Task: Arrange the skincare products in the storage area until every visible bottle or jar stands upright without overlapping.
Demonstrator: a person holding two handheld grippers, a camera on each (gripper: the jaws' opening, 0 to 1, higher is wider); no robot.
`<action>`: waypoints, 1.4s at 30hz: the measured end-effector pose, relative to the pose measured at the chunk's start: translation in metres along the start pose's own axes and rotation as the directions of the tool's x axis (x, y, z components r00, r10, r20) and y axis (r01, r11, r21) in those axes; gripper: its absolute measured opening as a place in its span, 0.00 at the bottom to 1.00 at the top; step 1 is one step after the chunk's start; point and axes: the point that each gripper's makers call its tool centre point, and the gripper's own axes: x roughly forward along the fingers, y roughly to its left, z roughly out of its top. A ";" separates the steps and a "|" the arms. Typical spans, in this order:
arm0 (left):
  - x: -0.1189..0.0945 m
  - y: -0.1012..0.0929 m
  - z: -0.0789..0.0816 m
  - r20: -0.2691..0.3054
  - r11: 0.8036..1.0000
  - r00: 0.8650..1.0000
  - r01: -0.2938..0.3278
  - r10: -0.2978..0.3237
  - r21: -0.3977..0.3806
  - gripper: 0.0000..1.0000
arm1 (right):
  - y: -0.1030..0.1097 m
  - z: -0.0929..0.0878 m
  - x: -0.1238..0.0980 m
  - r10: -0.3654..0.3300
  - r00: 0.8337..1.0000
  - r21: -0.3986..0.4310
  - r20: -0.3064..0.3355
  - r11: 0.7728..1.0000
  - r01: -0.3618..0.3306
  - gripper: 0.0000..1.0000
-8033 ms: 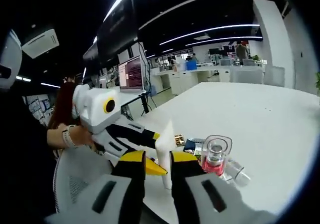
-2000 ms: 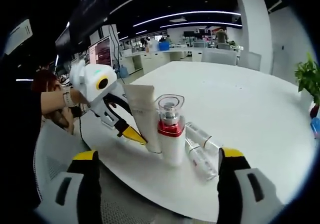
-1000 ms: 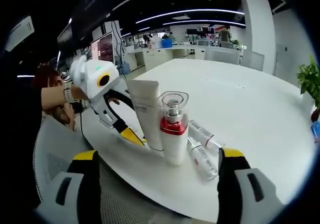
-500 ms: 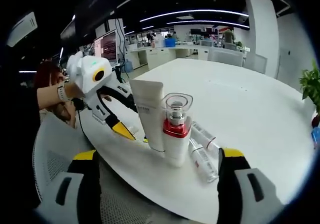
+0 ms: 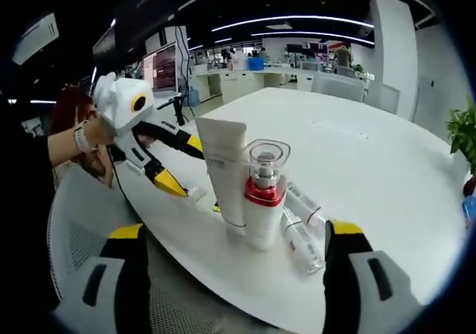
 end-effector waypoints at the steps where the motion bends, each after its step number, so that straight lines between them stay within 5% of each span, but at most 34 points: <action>1: -0.001 0.000 0.000 0.000 1.000 1.000 -0.007 0.007 0.004 0.45 | 0.000 0.000 0.000 -0.001 1.000 -0.003 -0.003 1.000 0.001 0.99; 13: -0.020 0.002 0.004 0.027 0.991 0.995 -0.090 0.093 -0.095 0.60 | 0.002 0.002 0.000 0.011 1.000 -0.035 -0.012 0.999 -0.011 0.99; 24: -0.035 -0.002 0.016 0.062 0.983 0.986 -0.150 0.156 -0.103 0.73 | 0.002 0.003 -0.001 0.012 1.000 -0.043 -0.012 0.999 -0.013 0.99; 42: -0.048 -0.009 0.002 -0.006 0.968 0.983 -0.179 0.181 -0.176 0.92 | -0.001 0.003 -0.002 0.015 0.999 -0.083 -0.033 0.996 -0.018 0.99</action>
